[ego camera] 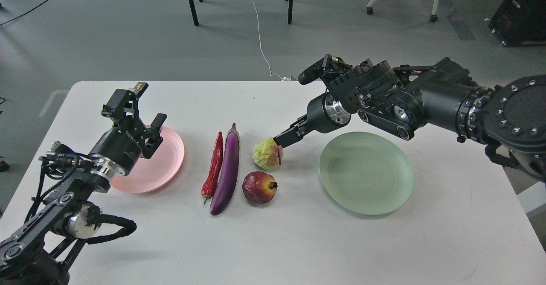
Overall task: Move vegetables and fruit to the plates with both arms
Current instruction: 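Lower the right gripper around the pale green fruit and close it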
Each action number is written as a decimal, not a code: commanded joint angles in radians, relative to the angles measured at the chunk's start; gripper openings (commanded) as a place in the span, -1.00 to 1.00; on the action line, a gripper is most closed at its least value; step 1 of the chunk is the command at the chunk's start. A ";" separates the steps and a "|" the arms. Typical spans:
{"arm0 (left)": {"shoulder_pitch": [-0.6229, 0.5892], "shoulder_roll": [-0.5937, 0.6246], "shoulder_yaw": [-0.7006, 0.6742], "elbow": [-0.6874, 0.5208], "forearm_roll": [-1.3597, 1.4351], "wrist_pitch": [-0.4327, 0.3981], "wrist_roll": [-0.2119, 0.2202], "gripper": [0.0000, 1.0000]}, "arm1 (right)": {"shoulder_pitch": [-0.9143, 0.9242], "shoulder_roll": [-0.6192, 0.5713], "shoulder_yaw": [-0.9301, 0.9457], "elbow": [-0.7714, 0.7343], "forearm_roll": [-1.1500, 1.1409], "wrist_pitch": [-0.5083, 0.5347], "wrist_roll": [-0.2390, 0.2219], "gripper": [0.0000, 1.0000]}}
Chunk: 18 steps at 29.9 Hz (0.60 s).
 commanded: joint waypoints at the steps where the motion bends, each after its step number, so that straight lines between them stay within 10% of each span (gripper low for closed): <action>1: 0.001 0.000 0.000 0.000 0.000 0.000 0.000 0.96 | -0.033 0.000 0.036 0.000 0.003 -0.023 0.000 0.97; 18: 0.009 0.005 -0.001 -0.002 0.000 0.000 0.000 0.96 | -0.139 0.000 0.082 -0.065 0.014 -0.141 0.000 0.97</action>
